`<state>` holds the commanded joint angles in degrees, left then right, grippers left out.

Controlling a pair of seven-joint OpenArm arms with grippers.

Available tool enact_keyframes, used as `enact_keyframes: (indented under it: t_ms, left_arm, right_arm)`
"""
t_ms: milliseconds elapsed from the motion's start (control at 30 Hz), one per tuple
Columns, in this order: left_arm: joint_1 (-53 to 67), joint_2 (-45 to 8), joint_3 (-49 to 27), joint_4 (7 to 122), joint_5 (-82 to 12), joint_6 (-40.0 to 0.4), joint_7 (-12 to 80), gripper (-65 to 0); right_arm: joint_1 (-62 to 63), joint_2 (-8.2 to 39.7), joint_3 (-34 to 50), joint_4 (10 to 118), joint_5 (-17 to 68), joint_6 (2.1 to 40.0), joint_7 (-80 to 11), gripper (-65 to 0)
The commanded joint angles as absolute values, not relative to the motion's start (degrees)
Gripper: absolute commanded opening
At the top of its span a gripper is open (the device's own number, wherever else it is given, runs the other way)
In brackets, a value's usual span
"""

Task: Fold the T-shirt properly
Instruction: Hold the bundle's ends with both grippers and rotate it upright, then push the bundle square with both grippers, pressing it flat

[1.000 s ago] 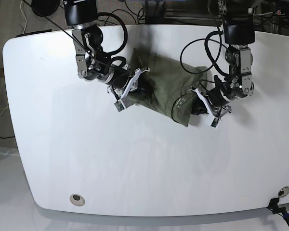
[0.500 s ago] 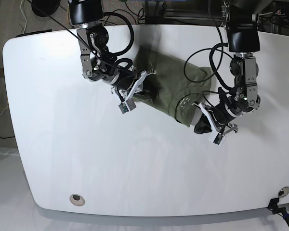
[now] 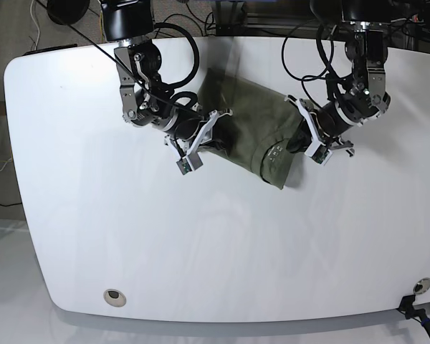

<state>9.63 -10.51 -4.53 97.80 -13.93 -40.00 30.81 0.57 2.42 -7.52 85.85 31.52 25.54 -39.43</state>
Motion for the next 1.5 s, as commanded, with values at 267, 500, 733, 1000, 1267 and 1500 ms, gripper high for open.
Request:
enact_keyframes:
  t_ms: [267, 500, 733, 1000, 1267, 1500]
  left_arm:
    - [9.98, -10.42, -4.35, 91.56, -13.85, -40.00, 30.81, -65.0]
    - [3.91, -10.42, -3.65, 80.84, -13.85, -40.00, 30.64, -65.0]
    - [-5.05, -10.51, -0.31, 72.57, -13.58, -40.00, 30.55, -65.0]
    - [-15.25, -10.51, 4.26, 65.10, -13.49, -40.00, 30.55, -65.0]
    - [-15.78, -10.51, 6.20, 64.92, -13.76, -40.00, 26.77, -65.0]
    - [-14.73, -10.42, 6.11, 65.19, -13.93, -40.00, 26.51, -65.0]
  right_arm:
    - [0.57, 2.42, -7.43, 85.76, 31.43, 25.54, -39.34, -65.0]
    - [1.54, 3.56, -7.43, 81.71, 31.43, 25.54, -37.05, -65.0]
    - [1.19, 5.76, -7.34, 81.01, 31.60, 25.54, -36.09, -65.0]
    - [-1.36, 5.85, -5.23, 81.89, 32.04, 25.54, -36.09, -65.0]
    - [-2.68, 2.07, -5.41, 84.26, 31.96, 25.54, -36.44, -65.0]
    - [-3.12, 0.84, -5.49, 84.26, 31.69, 25.54, -36.44, -65.0]
